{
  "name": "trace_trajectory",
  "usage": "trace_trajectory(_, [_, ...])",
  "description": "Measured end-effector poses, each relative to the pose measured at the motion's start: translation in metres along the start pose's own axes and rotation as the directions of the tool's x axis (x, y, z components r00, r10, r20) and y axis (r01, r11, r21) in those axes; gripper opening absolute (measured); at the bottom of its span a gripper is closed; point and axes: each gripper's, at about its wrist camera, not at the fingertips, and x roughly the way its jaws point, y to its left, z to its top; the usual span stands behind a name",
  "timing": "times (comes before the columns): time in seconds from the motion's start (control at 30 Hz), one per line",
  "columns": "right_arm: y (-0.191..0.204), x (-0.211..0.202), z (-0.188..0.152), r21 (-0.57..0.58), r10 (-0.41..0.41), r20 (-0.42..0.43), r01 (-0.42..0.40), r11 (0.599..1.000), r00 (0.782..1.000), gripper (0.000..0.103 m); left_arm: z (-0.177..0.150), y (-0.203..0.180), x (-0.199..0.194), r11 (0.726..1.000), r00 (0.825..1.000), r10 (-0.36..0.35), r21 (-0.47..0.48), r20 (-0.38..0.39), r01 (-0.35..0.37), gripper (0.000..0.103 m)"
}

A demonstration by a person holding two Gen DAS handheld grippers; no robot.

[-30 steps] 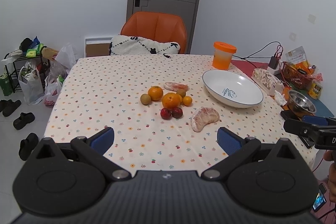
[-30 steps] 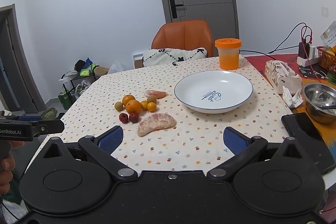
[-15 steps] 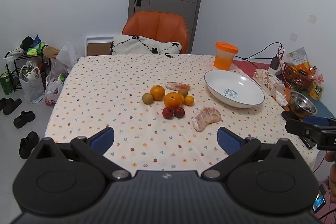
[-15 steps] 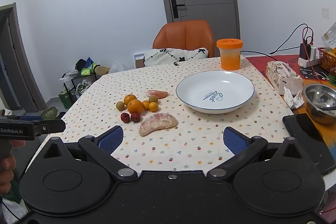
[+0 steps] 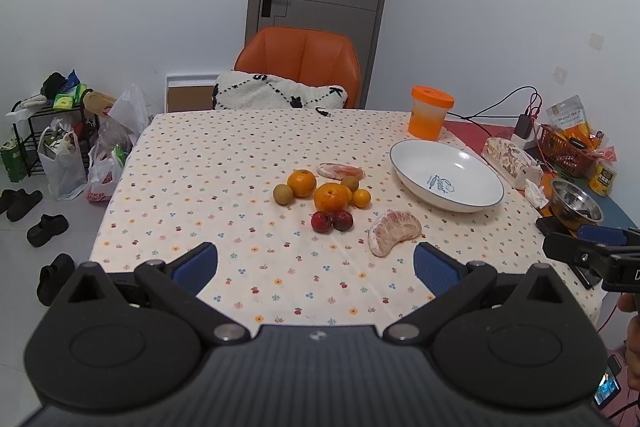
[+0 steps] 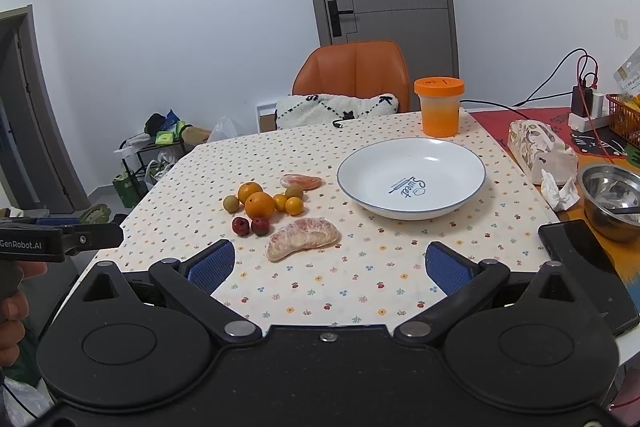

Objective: Organize fruits

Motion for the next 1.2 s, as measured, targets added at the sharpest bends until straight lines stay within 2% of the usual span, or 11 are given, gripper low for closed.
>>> trace_trajectory(0.67, [0.007, 0.004, 0.000, -0.016, 0.019, -0.003, -0.019, 1.000, 1.000, 0.103, -0.001, 0.001, 0.000, 1.000, 1.000, 0.011, 0.009, -0.003, -0.011, 0.103])
trace_trajectory(1.07, [0.014, 0.042, 0.006, -0.045, 0.054, -0.030, -0.055, 0.997, 0.998, 0.103, 0.014, 0.020, 0.037, 0.999, 0.999, 0.029, -0.028, -0.017, -0.030, 0.103])
trace_trajectory(1.2, [0.010, 0.061, 0.005, -0.029, 0.103, -0.050, -0.104, 0.994, 0.993, 0.103, 0.016, 0.022, 0.057, 0.999, 0.999, 0.035, -0.018, -0.039, -0.036, 0.103])
